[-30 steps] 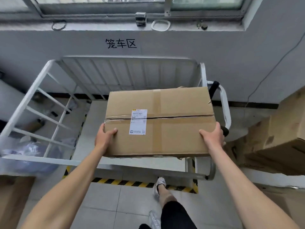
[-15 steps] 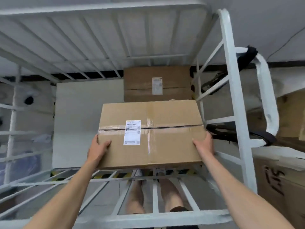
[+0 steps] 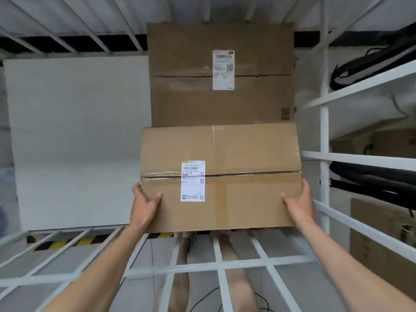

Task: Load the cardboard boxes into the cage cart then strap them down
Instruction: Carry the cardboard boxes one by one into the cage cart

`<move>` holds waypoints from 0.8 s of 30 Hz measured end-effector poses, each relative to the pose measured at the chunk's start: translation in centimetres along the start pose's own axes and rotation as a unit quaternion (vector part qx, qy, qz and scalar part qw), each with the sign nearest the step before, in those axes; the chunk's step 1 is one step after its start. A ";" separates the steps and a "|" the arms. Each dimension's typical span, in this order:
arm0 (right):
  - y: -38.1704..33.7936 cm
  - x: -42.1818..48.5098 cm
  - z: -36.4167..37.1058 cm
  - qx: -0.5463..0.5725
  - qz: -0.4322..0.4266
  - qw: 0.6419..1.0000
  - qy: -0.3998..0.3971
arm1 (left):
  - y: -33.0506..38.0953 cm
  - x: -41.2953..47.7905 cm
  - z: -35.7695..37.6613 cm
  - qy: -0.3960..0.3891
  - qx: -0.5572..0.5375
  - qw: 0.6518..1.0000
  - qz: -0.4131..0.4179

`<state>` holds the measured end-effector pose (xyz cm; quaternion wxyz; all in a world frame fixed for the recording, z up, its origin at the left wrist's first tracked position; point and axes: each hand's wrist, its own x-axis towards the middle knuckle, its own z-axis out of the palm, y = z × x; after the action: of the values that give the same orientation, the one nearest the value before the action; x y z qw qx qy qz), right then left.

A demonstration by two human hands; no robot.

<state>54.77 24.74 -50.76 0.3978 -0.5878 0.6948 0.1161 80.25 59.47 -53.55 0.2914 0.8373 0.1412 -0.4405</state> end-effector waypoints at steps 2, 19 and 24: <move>1.4 1.9 1.5 -0.017 -0.002 1.000 -0.003 | -1.3 2.2 1.7 -0.013 -0.002 1.000 -0.004; 4.2 10.1 7.2 -0.135 -0.004 0.991 0.005 | -3.2 9.4 6.3 -0.024 0.065 0.997 0.020; 1.6 5.7 5.4 -0.235 -0.095 0.967 -0.039 | 0.6 4.3 5.7 -0.031 0.216 0.970 0.104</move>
<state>55.58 24.48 -58.79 0.2846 -0.7233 0.5728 0.2604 79.27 55.45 -59.42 0.1520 0.8766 -0.0540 -0.4534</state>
